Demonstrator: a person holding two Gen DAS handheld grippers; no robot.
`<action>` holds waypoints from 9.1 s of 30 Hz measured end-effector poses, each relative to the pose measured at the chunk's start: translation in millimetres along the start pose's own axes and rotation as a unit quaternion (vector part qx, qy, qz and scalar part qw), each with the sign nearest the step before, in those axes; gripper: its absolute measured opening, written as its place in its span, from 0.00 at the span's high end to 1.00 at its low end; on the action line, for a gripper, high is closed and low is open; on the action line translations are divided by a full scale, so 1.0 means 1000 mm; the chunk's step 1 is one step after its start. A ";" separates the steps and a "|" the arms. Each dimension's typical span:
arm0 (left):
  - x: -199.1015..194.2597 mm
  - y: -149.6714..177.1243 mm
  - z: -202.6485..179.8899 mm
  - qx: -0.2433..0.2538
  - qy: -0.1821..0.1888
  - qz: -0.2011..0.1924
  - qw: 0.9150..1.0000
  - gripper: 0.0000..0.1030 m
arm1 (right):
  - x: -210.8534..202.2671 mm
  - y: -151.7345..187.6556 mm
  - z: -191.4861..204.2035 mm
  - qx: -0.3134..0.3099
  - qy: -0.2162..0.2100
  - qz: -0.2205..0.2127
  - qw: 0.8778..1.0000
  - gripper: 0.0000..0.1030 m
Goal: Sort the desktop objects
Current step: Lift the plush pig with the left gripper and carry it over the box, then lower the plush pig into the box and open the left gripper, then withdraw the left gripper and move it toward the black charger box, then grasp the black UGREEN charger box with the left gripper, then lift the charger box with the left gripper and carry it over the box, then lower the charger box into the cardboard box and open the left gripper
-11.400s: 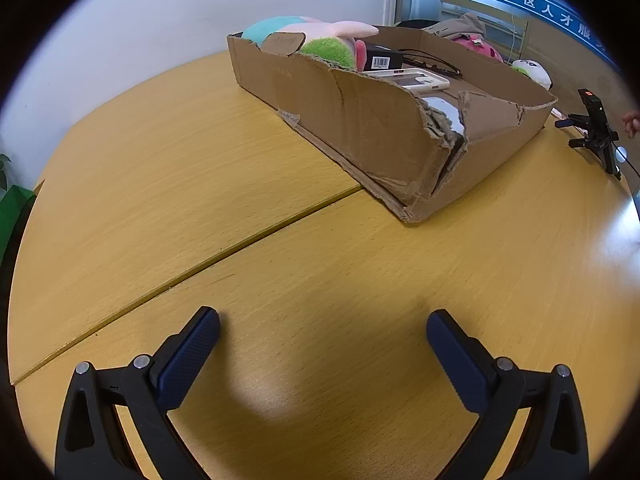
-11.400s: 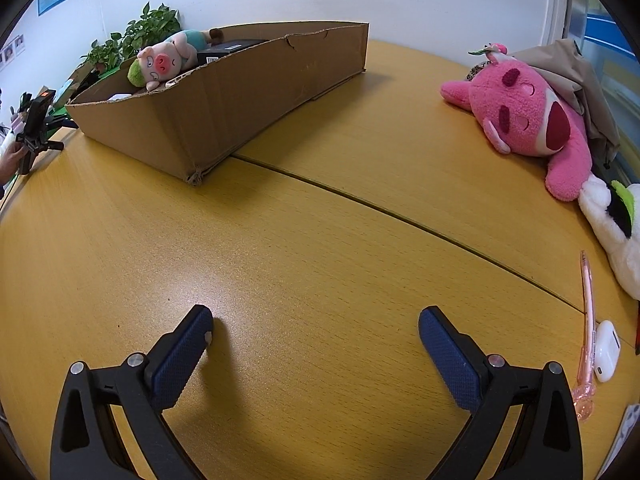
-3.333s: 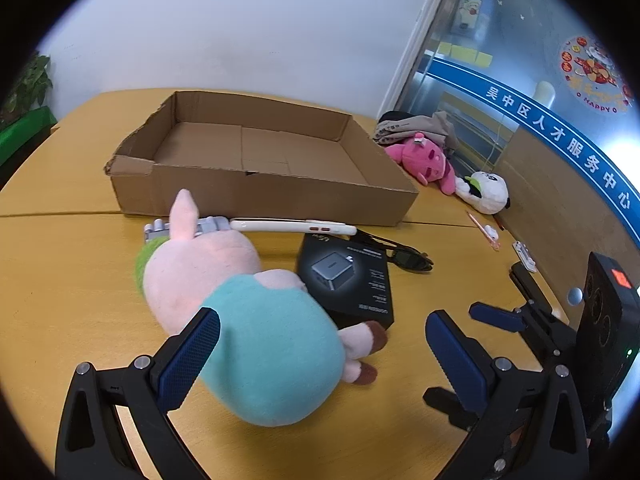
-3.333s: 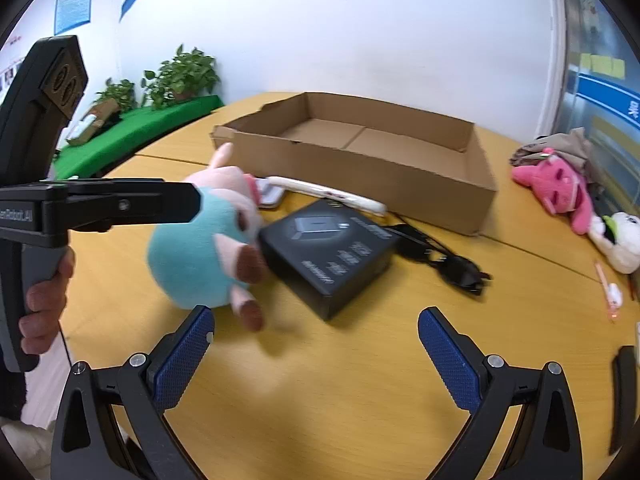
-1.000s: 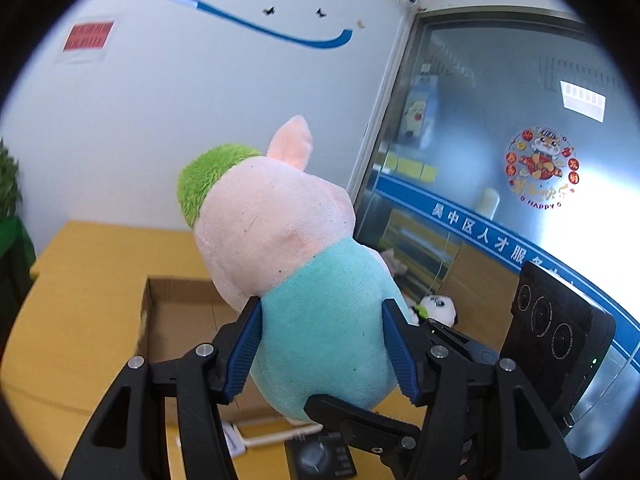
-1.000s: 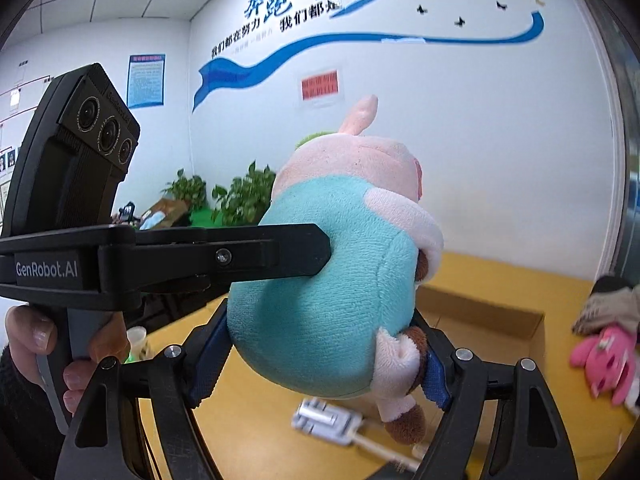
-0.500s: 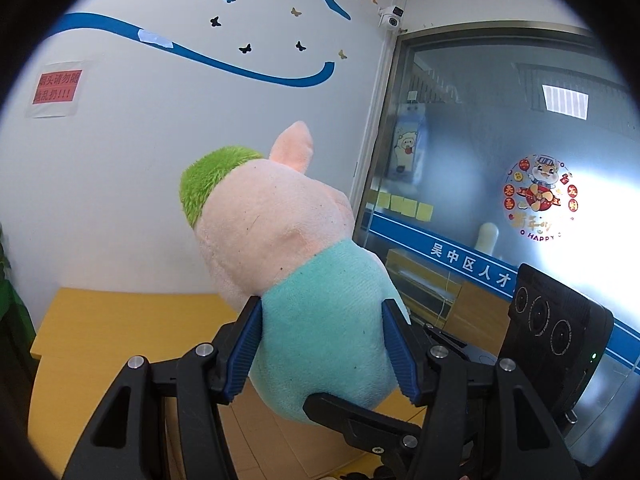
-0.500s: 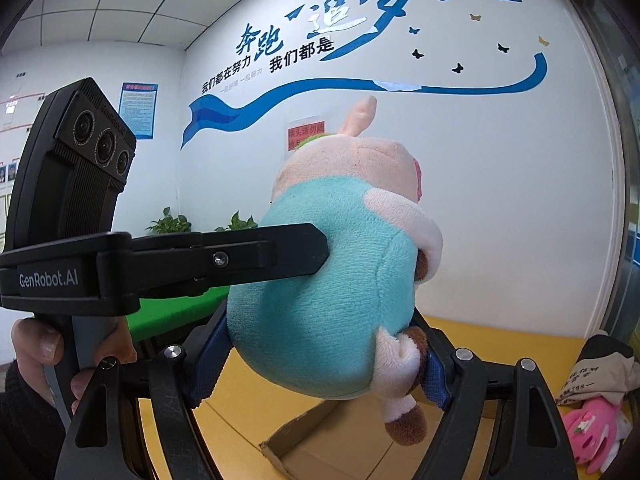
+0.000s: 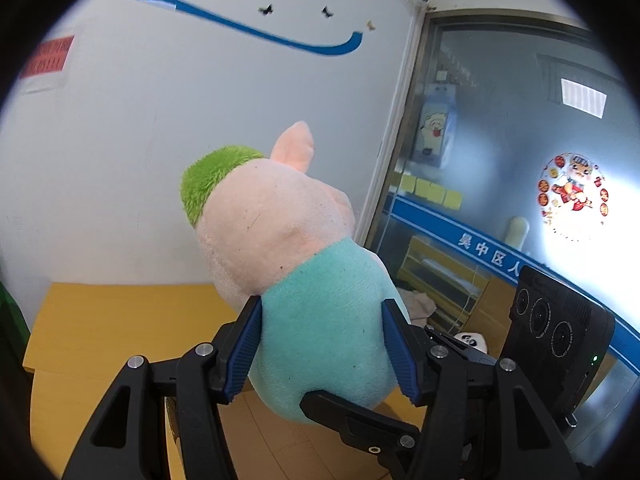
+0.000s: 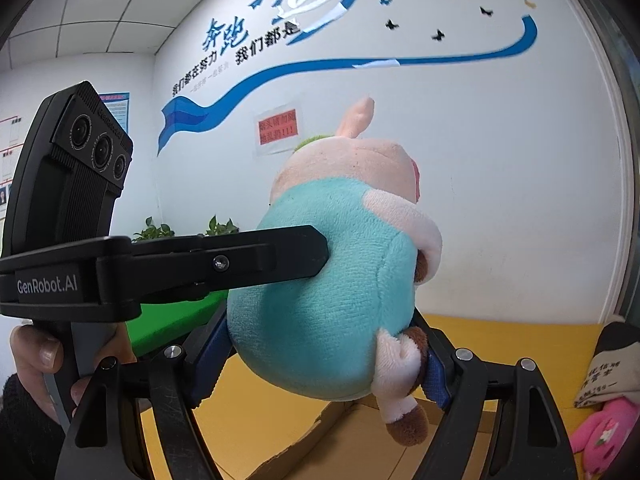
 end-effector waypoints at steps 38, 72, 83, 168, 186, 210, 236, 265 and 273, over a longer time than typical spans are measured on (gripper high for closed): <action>0.144 0.246 0.205 -0.151 -0.096 0.295 0.939 0.44 | 0.163 0.297 -0.081 0.171 -0.002 0.318 0.932 0.21; 0.023 0.310 0.077 -0.109 -0.124 0.310 0.937 0.42 | -0.113 0.294 -0.195 0.193 0.085 0.294 0.932 0.00; 0.001 0.336 0.066 -0.097 -0.157 0.322 0.928 0.42 | -0.131 0.322 -0.194 0.165 0.122 0.300 0.931 0.01; -0.002 0.406 -0.067 -0.224 0.075 0.292 0.927 0.40 | -0.177 0.407 -0.059 0.088 -0.011 0.341 0.936 0.00; -0.039 0.394 -0.088 -0.203 0.070 0.263 0.941 0.43 | -0.201 0.397 -0.037 0.035 0.027 0.304 0.952 0.00; -0.094 0.250 -0.103 -0.077 0.044 0.094 0.992 0.43 | -0.217 0.267 0.004 -0.071 0.026 0.142 0.987 0.00; -0.011 0.138 -0.046 -0.049 0.056 0.062 0.995 0.43 | -0.112 0.163 -0.054 -0.104 0.008 0.116 0.988 0.00; 0.175 0.177 0.092 -0.149 0.010 0.166 0.975 0.43 | 0.079 0.227 -0.198 0.039 -0.023 0.190 0.981 0.00; 0.207 0.231 0.109 -0.147 -0.062 0.245 0.956 0.43 | 0.115 0.292 -0.217 0.060 -0.016 0.263 0.963 0.00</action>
Point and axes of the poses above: each gripper's, at about its wrist camera, not at the fingertips, and x roughly the way its jaws point, z to its left, y to its underside, the point moved 5 cm from there along x, roughly the way its jaws point, and after that the axes turned 6 degrees about -z, right-handed, at the moved point
